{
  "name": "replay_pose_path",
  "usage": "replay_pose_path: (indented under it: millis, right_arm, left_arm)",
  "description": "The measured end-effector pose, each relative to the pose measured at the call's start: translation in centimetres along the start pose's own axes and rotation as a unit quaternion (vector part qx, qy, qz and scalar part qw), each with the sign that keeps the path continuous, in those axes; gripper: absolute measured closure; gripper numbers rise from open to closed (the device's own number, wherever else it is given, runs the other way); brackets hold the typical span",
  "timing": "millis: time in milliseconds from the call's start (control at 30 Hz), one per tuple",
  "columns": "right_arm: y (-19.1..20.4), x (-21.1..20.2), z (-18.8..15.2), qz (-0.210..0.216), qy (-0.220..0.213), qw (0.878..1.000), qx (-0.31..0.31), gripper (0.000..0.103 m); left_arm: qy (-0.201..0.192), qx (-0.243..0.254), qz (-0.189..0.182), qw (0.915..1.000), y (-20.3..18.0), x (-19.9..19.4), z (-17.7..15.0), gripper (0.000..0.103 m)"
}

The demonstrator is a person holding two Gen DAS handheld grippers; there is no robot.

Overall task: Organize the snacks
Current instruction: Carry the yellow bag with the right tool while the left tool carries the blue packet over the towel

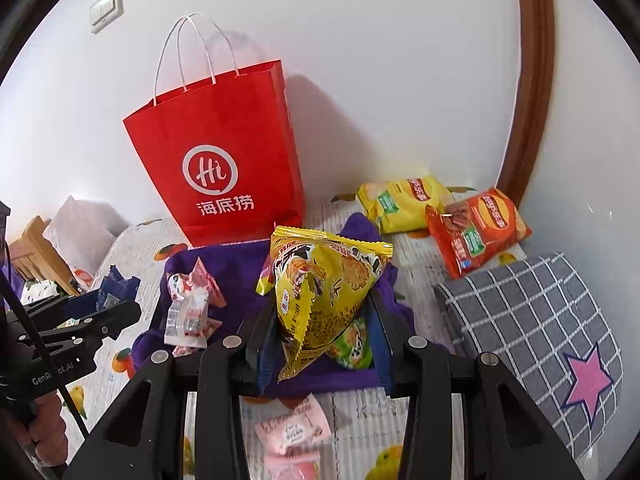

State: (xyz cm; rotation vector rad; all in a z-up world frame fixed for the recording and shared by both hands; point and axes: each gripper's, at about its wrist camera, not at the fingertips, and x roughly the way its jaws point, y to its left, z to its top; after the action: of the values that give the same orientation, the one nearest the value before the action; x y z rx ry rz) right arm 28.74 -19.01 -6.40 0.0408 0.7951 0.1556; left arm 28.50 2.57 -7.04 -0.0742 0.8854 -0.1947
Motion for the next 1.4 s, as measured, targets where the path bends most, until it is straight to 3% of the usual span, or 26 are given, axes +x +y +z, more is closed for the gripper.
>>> replay_pose_path:
  millis: [367, 867, 1400]
  right_arm:
    - [0.0, 3.9, 1.6, 0.001, 0.020, 1.000, -0.001, 0.063]
    - [1.6, 7.8, 5.1, 0.013, 0.027, 0.999, -0.016, 0.063]
    - [1.1, 10.4, 4.8, 0.020, 0.059, 0.998, -0.023, 0.062]
  left_arm:
    - [0.013, -0.019, -0.001, 0.9997, 1.3, 3.2, 1.7, 0.058]
    - [0.021, -0.041, 0.010, 0.9989, 3.3, 4.7, 1.5, 0.057]
    - [0.029, -0.046, 0.014, 0.9984, 3.6, 5.5, 1.4, 0.057]
